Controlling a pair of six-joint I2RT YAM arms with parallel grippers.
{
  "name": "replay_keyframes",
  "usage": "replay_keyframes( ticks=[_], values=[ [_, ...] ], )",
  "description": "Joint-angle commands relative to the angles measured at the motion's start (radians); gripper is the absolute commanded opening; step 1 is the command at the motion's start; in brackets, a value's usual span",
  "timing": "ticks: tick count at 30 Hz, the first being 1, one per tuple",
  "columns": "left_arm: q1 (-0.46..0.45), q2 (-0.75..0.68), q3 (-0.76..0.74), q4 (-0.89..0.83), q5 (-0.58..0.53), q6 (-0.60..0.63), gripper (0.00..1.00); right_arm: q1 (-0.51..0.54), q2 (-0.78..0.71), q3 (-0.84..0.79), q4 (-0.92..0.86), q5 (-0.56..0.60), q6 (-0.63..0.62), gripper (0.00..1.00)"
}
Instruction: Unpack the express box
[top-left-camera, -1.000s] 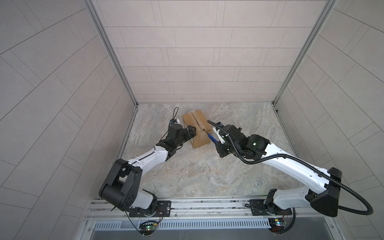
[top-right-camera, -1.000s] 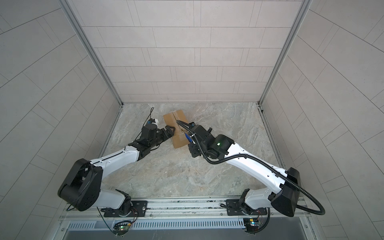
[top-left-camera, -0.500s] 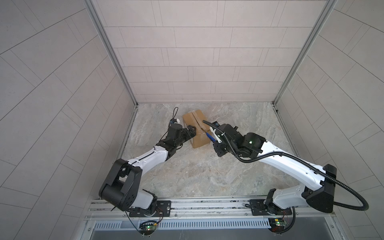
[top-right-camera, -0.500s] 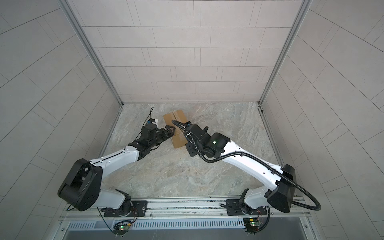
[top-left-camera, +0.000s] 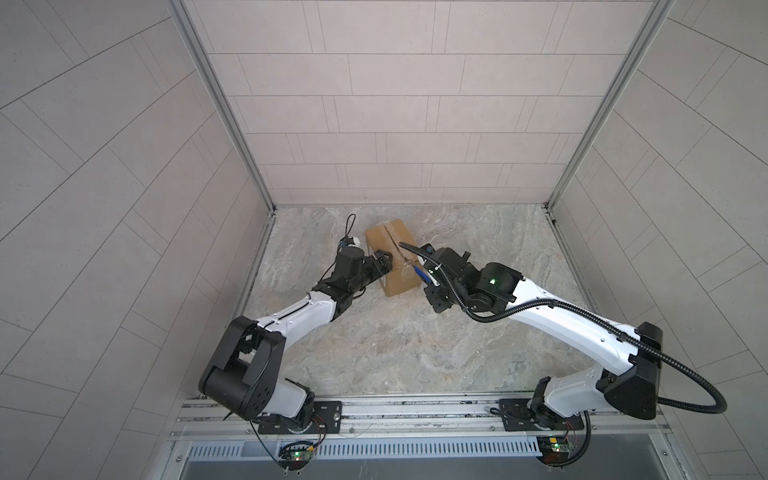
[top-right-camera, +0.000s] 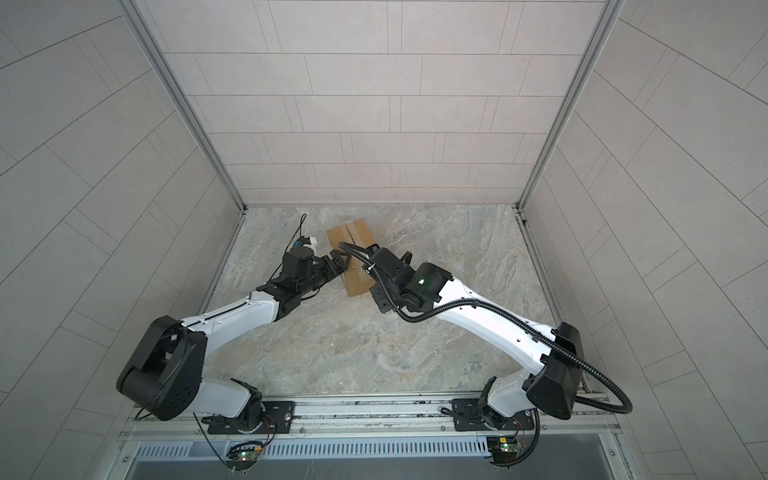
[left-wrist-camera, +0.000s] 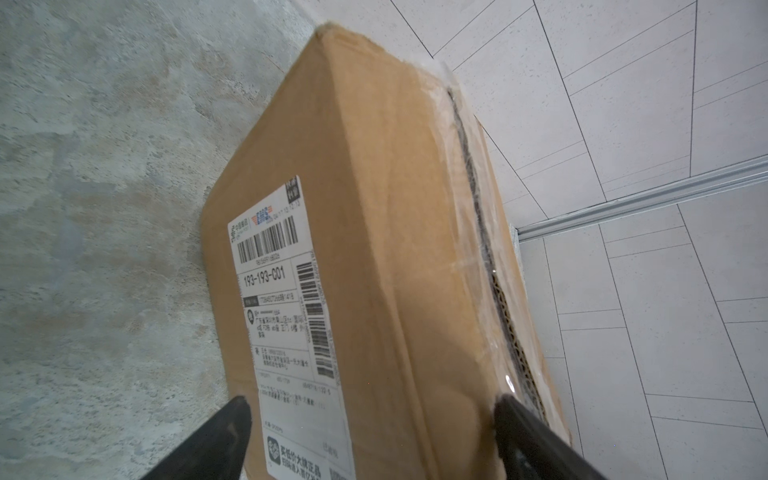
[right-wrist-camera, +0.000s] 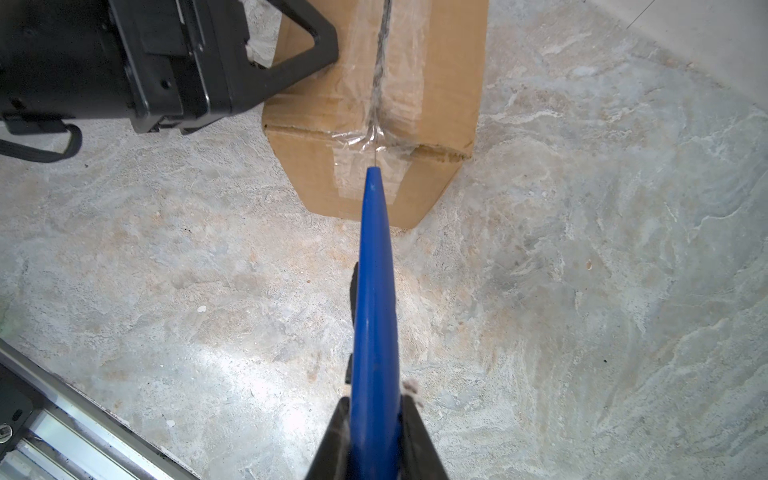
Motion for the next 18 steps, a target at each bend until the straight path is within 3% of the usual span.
replay_keyframes(
  ticks=[1,18],
  values=[
    [0.004,0.015,-0.020,0.015,0.007,-0.002,0.94,0.009,0.009,0.017,-0.027,0.032,-0.007,0.00],
    [0.003,0.016,-0.033,0.034,0.013,-0.017,0.94,0.011,0.076,0.033,0.008,0.042,-0.020,0.00]
  ],
)
